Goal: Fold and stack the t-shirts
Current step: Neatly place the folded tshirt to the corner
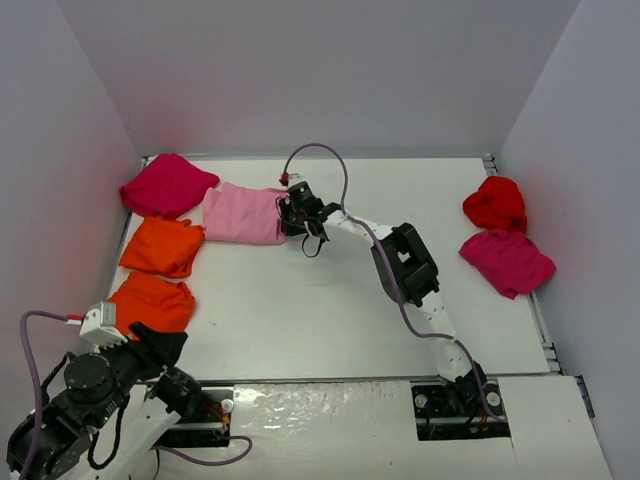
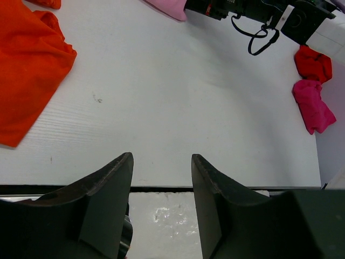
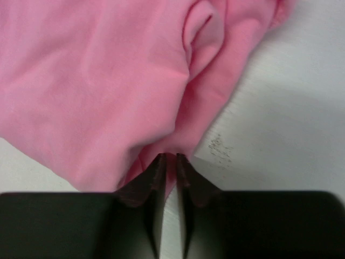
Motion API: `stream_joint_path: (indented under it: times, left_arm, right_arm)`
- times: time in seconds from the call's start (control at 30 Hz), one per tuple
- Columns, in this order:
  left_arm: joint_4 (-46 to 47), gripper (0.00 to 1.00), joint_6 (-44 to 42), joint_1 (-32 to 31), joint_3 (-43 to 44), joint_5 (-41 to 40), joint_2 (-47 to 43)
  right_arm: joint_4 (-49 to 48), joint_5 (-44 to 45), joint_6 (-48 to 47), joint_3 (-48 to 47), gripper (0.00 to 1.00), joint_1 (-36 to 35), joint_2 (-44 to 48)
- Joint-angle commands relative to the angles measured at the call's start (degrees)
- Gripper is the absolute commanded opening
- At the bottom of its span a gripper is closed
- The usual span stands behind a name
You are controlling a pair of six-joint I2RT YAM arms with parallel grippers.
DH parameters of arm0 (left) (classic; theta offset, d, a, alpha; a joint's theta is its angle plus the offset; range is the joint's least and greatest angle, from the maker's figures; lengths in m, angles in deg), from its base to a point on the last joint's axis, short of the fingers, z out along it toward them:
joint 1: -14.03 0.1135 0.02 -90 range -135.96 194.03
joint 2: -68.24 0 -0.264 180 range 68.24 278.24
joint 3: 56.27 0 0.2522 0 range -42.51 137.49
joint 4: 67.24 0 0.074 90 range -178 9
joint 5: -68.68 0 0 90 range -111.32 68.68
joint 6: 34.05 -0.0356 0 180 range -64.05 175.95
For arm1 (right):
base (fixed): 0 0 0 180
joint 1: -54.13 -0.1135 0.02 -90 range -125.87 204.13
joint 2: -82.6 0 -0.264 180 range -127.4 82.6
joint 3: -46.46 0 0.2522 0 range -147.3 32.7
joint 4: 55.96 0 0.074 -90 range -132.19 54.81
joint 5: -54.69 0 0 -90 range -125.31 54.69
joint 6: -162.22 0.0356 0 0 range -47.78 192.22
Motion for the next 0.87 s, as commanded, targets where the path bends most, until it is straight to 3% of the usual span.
stream_joint_path:
  times: [0.0, 0.07, 0.2, 0.43, 0.53, 0.73, 0.83]
  left_arm:
    - [3.18, 0.58, -1.03, 0.39, 1.87, -0.86, 3.66]
    - [3.11, 0.73, -1.37, 0.41, 2.43, -1.34, 4.19]
    - [3.73, 0.90, -1.63, 0.48, 2.92, -1.56, 4.90]
    - [10.52, 0.94, -1.89, 0.57, 0.35, 1.22, 7.29]
    - [15.71, 0.94, -1.78, 0.57, -2.13, 4.19, 9.80]
    - [22.55, 0.94, -2.57, 0.74, -4.35, 5.45, 15.25]
    - [23.55, 0.94, -3.52, 0.65, -3.89, 5.29, 16.91]
  right_arm:
    - [6.81, 9.61, -0.79, 5.32, 0.17, 0.35, 7.27]
    - [6.73, 11.60, -1.09, 6.57, 0.27, 0.09, 10.96]
    - [7.57, 13.37, -0.54, 10.17, 0.44, 0.17, 18.87]
    - [11.14, 18.57, 2.96, 22.19, 0.60, 0.09, 35.70]
    - [12.83, 20.29, 4.53, 31.39, 0.73, -0.11, 43.99]
    - [14.55, 28.69, 7.09, 46.12, 0.71, 0.11, 62.31]
    - [15.58, 31.97, 7.54, 48.87, 0.69, 0.48, 68.24]
